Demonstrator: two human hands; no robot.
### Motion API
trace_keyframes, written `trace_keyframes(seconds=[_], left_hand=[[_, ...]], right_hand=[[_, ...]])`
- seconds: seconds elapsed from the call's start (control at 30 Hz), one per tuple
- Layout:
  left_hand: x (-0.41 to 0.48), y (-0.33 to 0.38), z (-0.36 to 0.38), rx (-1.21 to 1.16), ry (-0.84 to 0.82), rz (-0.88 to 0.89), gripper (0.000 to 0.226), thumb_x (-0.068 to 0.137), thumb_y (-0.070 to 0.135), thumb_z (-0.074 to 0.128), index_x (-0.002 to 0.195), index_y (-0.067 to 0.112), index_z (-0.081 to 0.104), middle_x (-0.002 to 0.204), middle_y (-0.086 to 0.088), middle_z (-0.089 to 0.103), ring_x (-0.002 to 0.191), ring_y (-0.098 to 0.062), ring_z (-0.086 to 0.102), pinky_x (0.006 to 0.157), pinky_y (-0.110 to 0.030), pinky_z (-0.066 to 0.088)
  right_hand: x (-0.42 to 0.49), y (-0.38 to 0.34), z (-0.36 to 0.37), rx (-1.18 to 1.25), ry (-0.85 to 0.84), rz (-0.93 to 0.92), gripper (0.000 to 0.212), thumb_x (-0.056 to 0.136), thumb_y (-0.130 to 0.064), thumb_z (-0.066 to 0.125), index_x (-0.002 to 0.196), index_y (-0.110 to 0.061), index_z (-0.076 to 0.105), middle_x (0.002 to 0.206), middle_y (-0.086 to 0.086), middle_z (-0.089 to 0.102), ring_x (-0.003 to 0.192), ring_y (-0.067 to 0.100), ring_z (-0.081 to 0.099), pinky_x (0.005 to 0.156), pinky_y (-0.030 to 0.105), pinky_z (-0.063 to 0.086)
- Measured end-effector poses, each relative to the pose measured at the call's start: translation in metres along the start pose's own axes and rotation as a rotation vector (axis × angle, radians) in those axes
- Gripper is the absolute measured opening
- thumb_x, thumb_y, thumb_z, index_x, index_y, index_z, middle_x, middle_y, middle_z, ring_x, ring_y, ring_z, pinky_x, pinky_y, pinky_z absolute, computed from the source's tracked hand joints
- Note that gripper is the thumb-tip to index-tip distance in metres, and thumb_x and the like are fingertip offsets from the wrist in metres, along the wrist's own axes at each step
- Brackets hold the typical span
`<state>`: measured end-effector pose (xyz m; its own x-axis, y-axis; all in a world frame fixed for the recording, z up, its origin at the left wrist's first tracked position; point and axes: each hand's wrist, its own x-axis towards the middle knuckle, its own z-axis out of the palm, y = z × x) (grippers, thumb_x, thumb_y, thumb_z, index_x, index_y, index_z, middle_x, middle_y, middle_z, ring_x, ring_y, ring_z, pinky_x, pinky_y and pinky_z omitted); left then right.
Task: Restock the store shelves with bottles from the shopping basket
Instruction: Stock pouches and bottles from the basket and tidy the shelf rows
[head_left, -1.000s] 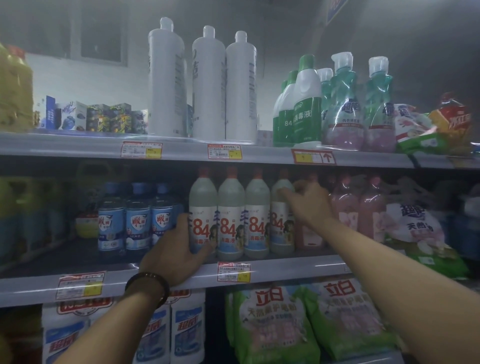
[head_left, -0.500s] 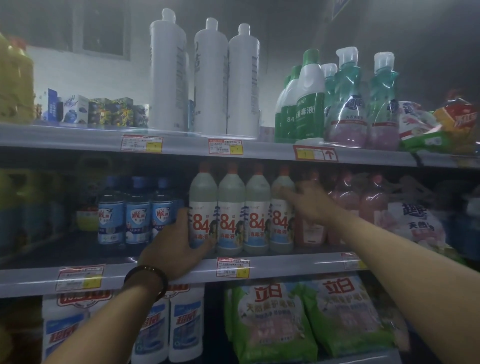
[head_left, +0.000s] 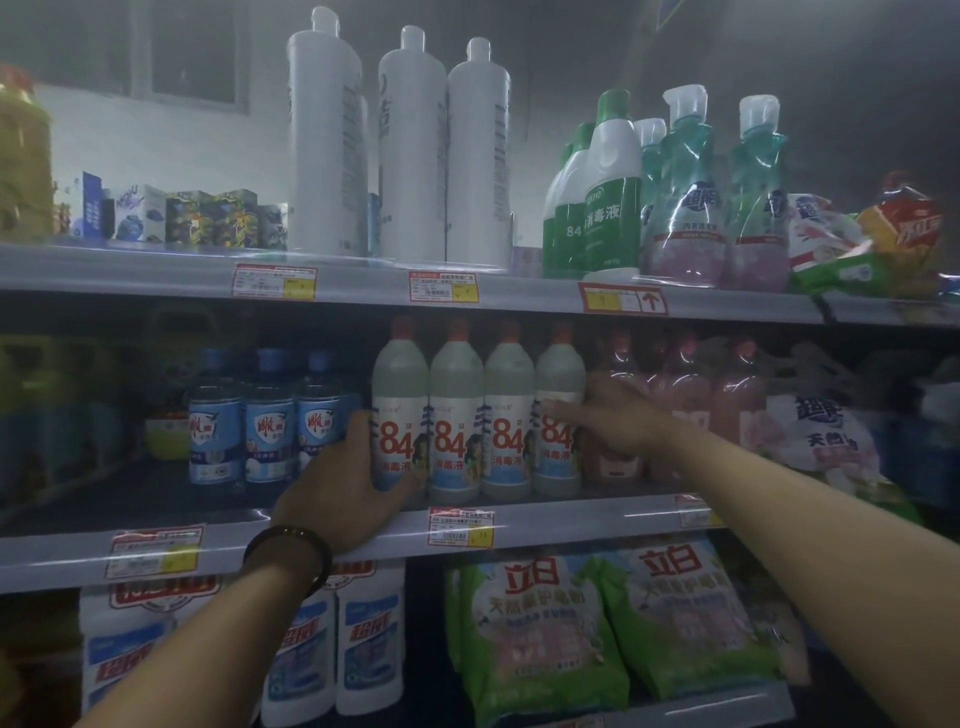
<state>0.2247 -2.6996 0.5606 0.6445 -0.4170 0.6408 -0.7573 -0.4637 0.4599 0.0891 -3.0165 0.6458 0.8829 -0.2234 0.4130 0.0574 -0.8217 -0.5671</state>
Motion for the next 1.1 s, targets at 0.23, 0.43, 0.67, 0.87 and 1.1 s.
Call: trace_keyframes(seconds=[0.23,0.43,0.67,0.87,1.1], left_hand=[[0.0,0.001,0.0,-0.011,-0.013,0.003,0.063,0.089,0.063,0.071,0.134,0.038,0.035,0.13,0.008,0.069,0.11,-0.014,0.07,0.095,-0.042,0.061],[0.001,0.001,0.0,-0.028,-0.009,0.008,0.062,0.089,0.061,0.071,0.133,0.035,0.037,0.128,0.008,0.069,0.105,-0.01,0.067,0.092,-0.036,0.06],[-0.002,0.008,0.0,-0.022,0.105,0.005,0.071,0.086,0.062,0.075,0.137,0.027,0.041,0.128,0.004,0.069,0.102,-0.009,0.062,0.091,-0.038,0.061],[-0.011,0.02,-0.01,-0.042,0.162,0.004,0.069,0.087,0.057,0.077,0.132,0.021,0.04,0.126,0.0,0.053,0.11,-0.018,0.059,0.093,-0.042,0.058],[-0.073,0.09,-0.025,0.325,0.068,0.242,0.025,0.095,0.04,0.064,0.114,0.028,0.05,0.11,0.005,0.059,0.094,-0.02,0.06,0.081,-0.039,0.056]], right_hand=[[-0.002,-0.005,-0.012,-0.009,-0.105,0.076,0.046,0.101,-0.06,0.064,0.136,-0.03,0.065,0.126,-0.009,0.077,0.104,0.009,0.072,0.072,0.028,0.052],[-0.01,-0.013,-0.009,-0.005,-0.116,0.085,0.058,0.098,-0.067,0.062,0.143,-0.031,0.059,0.133,-0.012,0.072,0.111,0.006,0.069,0.089,0.032,0.058],[-0.04,-0.009,0.016,0.001,0.087,0.047,0.052,0.104,-0.061,0.056,0.144,-0.027,0.06,0.136,-0.006,0.073,0.122,0.015,0.072,0.089,0.023,0.055],[-0.093,-0.042,0.024,-0.143,0.149,0.162,0.033,0.107,-0.048,0.059,0.129,-0.024,0.05,0.101,-0.01,0.064,0.086,0.013,0.067,0.067,0.028,0.052],[-0.148,-0.074,0.035,-0.409,0.07,0.139,0.035,0.1,-0.05,0.062,0.122,-0.022,0.063,0.115,0.0,0.068,0.102,0.026,0.068,0.089,0.046,0.061]])
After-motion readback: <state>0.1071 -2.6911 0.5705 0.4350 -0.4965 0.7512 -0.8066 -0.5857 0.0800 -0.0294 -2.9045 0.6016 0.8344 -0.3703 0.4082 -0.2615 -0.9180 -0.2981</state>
